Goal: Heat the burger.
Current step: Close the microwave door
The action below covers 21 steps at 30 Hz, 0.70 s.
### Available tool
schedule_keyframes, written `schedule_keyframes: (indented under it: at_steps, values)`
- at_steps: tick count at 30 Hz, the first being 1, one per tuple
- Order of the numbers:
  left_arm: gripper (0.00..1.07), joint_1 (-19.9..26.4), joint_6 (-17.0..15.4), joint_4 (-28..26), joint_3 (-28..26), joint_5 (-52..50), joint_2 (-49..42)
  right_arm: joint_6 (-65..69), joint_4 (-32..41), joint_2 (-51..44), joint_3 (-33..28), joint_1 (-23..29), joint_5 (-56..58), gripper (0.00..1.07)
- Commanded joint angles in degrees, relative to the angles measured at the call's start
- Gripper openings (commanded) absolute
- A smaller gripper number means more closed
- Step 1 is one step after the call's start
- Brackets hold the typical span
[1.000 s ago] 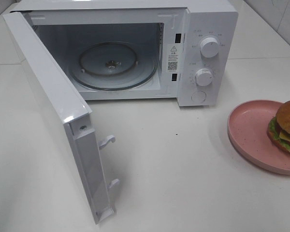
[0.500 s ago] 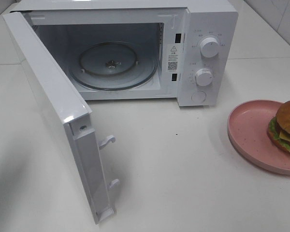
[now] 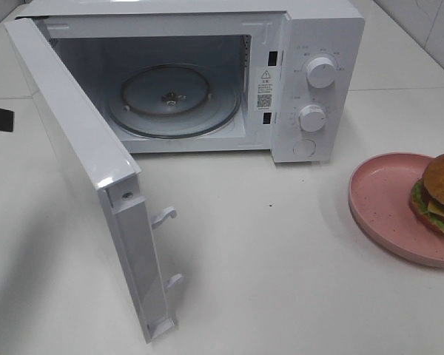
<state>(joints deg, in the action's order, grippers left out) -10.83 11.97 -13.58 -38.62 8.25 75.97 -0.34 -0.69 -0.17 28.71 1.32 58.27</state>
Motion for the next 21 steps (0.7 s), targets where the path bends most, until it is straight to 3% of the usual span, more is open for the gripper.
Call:
schedule_keyframes:
  at_steps: [1,3,13,21]
  values:
    - [0.00,-2.8,0.0,-0.3,-1.0,-3.0,2.2,0.3,-0.4,-1.5,-0.2,0.1,-1.0,0.60]
    - [0.00,-7.1,0.0,0.2,-1.4,-7.9,6.0,0.3,-0.4,-1.5,-0.2,0.1,-1.0,0.59]
    - [0.00,-13.8,-0.2,0.2,-2.2,-15.9,12.4,0.3,-0.4,-1.5,-0.2,0.1,-1.0,0.59]
    - [0.00,-18.3,-0.3,0.2,-6.8,-17.3,18.4,0.3,-0.4,-1.5,-0.2,0.1,-1.0,0.59]
